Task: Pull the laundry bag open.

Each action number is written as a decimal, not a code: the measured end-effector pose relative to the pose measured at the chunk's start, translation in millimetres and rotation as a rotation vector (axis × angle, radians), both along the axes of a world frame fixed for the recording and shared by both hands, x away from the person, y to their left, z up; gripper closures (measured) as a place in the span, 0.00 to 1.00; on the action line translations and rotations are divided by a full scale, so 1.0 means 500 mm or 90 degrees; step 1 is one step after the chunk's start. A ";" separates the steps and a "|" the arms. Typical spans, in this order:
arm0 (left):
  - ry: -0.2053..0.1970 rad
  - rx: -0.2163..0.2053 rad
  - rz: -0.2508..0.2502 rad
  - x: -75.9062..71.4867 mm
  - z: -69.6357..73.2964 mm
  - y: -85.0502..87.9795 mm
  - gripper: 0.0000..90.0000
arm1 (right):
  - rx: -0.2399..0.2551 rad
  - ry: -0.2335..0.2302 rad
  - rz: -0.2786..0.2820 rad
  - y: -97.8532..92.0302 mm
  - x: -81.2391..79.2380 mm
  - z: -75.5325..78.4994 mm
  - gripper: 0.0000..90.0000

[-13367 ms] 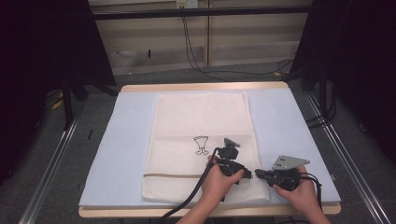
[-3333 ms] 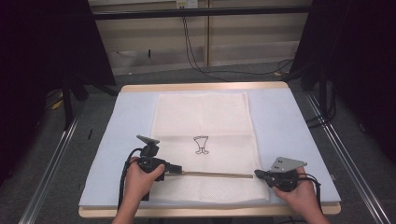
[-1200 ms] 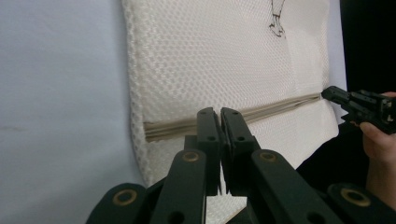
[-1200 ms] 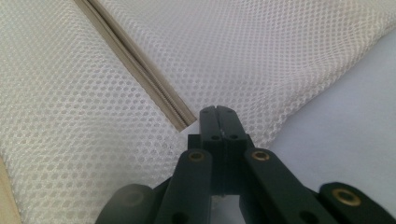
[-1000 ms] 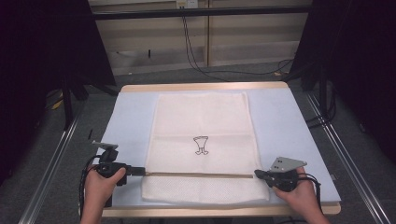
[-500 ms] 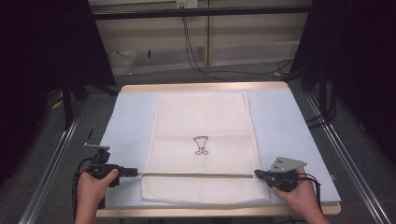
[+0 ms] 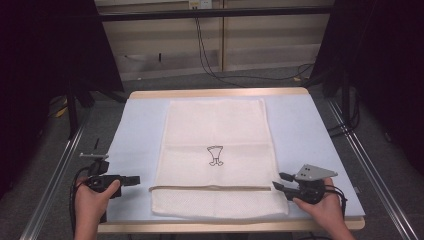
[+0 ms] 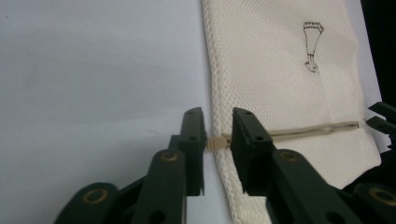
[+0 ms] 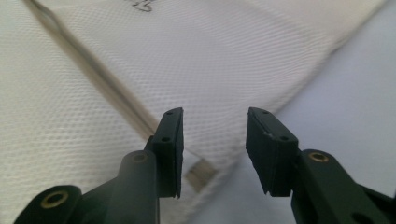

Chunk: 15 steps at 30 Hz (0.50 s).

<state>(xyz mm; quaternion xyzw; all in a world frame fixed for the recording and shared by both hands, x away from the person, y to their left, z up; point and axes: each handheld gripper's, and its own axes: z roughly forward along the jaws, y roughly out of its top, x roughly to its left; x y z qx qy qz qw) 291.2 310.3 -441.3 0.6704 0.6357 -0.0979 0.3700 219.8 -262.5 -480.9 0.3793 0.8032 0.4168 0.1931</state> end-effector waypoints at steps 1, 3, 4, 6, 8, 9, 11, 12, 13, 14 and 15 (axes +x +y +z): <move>-0.002 0.006 0.001 0.001 0.000 -0.001 0.81 | -0.006 -0.020 -0.010 -0.010 0.000 0.005 0.62; -0.027 0.027 0.008 0.001 0.000 -0.005 0.73 | -0.001 -0.040 -0.035 -0.023 0.001 0.010 0.50; -0.041 0.022 0.011 0.001 0.000 -0.006 0.70 | -0.003 -0.046 -0.044 -0.028 0.003 0.012 0.44; -0.073 0.033 0.019 0.002 0.000 -0.008 0.61 | -0.007 -0.048 -0.077 -0.040 0.004 0.012 0.36; -0.122 0.061 0.017 0.002 -0.004 -0.014 0.52 | -0.003 -0.043 -0.097 -0.050 0.005 0.011 0.32; -0.142 0.071 0.021 0.003 -0.008 -0.016 0.45 | 0.000 -0.042 -0.103 -0.055 0.006 0.011 0.30; -0.152 0.091 0.014 0.005 -0.012 -0.016 0.42 | 0.002 -0.035 -0.120 -0.062 0.007 0.013 0.27; -0.164 0.095 0.014 0.006 -0.014 -0.017 0.40 | 0.000 -0.037 -0.122 -0.065 0.008 0.013 0.27; -0.176 0.101 0.010 0.007 -0.015 -0.016 0.36 | 0.001 -0.034 -0.125 -0.067 0.008 0.013 0.27; -0.186 0.106 0.010 0.008 -0.017 -0.016 0.32 | 0.001 -0.032 -0.127 -0.068 0.007 0.013 0.26; -0.188 0.117 0.011 0.008 -0.017 -0.016 0.32 | 0.002 -0.034 -0.129 -0.071 0.008 0.013 0.25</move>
